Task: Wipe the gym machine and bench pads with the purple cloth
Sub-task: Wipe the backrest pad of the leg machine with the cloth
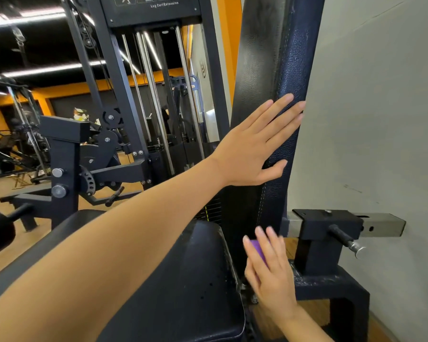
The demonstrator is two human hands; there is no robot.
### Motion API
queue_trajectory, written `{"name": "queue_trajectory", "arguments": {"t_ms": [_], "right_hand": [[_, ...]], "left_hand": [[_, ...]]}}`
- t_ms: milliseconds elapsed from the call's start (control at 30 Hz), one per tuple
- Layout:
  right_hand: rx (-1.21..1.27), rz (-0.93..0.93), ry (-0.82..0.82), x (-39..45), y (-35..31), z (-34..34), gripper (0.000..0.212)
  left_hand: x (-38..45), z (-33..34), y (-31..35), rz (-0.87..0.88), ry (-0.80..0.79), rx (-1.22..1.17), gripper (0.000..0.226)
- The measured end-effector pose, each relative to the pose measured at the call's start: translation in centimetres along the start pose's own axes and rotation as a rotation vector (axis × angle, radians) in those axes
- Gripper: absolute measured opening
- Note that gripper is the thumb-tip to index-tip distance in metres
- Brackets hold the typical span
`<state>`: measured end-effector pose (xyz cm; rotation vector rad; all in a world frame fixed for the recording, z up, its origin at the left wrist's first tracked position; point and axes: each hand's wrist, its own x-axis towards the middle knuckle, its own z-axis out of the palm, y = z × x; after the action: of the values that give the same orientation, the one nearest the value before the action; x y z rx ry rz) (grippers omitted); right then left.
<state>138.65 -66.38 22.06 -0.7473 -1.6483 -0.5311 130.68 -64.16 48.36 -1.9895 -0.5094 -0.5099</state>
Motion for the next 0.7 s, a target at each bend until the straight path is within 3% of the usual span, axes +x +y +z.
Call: {"name": "queue_trajectory", "arguments": {"t_ms": [167,333,467,600,700], "right_hand": [[0.049,0.187,0.181,4.4,-0.3,0.5,0.046],[0.036,0.072,0.010,-3.2,-0.7,1.2,0.052],[0.055,0.118,-0.049,-3.6,-0.8,0.7,0.051],[0.013,0.067,0.042,1.4,-0.2,-0.3,0.042],[0.028,0.189,0.134,5.6,-0.1,-0.5,0.047]], "left_hand": [[0.0,0.3,0.0,-0.005,0.029,-0.031,0.069],[0.0,0.4,0.0,-0.002,0.030,-0.029,0.069],[-0.1,0.3,0.2,-0.018,0.026,-0.020,0.069],[-0.1,0.0,0.2,-0.014,0.024,-0.017,0.068],[-0.2,0.1,0.3,-0.019,0.025,-0.018,0.068]]}}
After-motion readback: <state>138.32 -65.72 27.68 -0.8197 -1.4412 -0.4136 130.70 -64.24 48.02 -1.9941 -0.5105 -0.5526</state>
